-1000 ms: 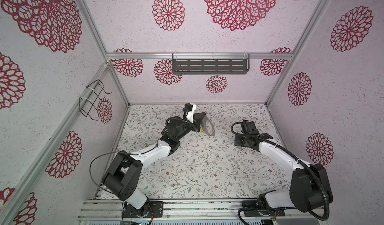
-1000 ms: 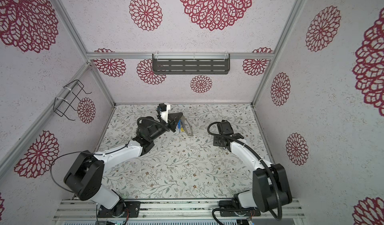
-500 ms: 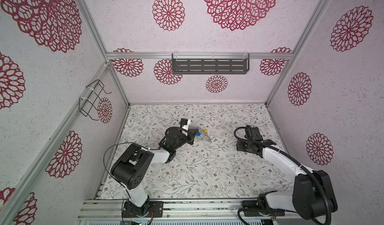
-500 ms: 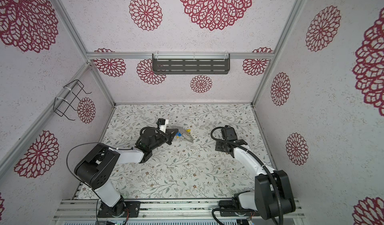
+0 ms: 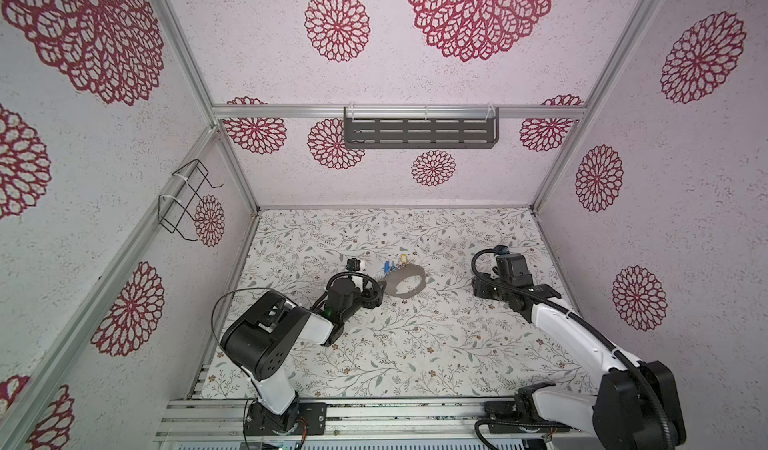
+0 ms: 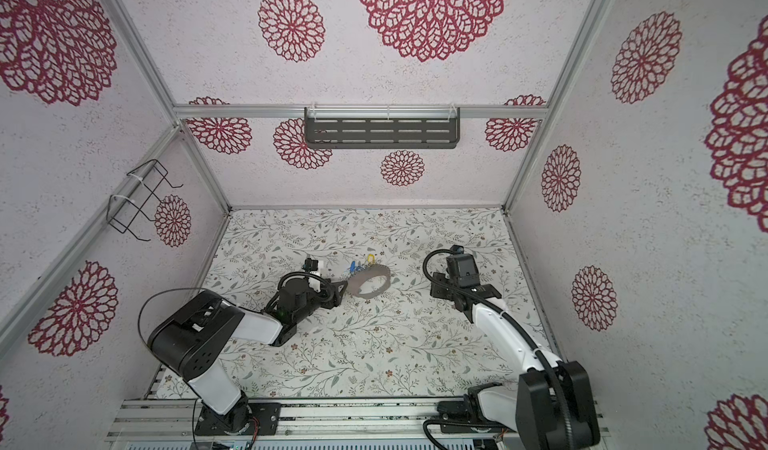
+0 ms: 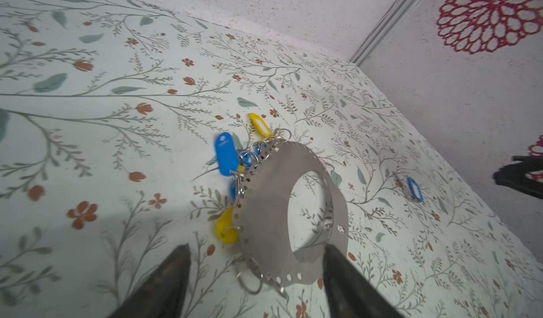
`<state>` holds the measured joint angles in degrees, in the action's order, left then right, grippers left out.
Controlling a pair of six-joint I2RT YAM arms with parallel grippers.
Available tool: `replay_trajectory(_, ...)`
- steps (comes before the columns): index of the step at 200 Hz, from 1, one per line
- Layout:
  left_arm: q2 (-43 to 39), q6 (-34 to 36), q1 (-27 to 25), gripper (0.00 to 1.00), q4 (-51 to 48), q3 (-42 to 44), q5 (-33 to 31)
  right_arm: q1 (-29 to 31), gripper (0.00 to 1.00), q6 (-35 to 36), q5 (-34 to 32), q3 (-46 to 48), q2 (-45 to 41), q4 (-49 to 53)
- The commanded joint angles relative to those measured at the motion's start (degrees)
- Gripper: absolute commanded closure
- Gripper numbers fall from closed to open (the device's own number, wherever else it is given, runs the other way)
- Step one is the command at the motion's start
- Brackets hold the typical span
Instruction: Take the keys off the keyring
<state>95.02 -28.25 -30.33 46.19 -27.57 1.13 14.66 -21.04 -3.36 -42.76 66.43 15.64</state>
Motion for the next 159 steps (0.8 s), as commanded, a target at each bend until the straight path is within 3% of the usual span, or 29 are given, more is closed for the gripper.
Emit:
replay_trajectory(1,-10.04,1.65,-0.16,0.03,-13.13,-2.04,-7.72,-0.25,0.40,0.96,-8.33,2.01,-5.95,-6.10)
replay_trajectory(31,-18.65,0.86,-0.18,0.03,-39.59,-10.46,-23.89,-0.29,0.35,4.81,-23.68,11.26,-12.60,-20.66)
replay_trajectory(46,-19.68,1.71,-0.13,0.03,-44.19,-12.47,-30.90,-0.28,0.37,8.81,-29.98,16.21,-12.92,-30.27)
replay_trajectory(60,-19.55,3.61,-0.17,0.03,-44.82,-12.85,-35.15,-0.34,0.39,14.07,-29.27,22.24,-12.08,-43.12)
replay_trajectory(80,-20.19,3.73,-0.17,0.03,-47.78,-13.32,-37.13,-0.32,0.42,22.90,-23.31,30.97,-8.72,-61.89)
replay_trajectory(98,-22.10,1.88,-0.17,0.03,-45.51,-10.82,-36.59,-0.35,0.44,25.75,-22.80,35.74,-4.07,-73.72)
replay_trajectory(127,-25.74,1.36,-0.19,0.03,-35.63,-3.51,-34.55,-0.38,0.41,28.05,-24.45,35.66,2.51,-76.38)
replay_trajectory(159,-29.13,1.76,-0.17,0.03,-32.23,-0.56,-33.39,-1.93,0.39,27.05,-24.06,33.59,8.71,-81.69)
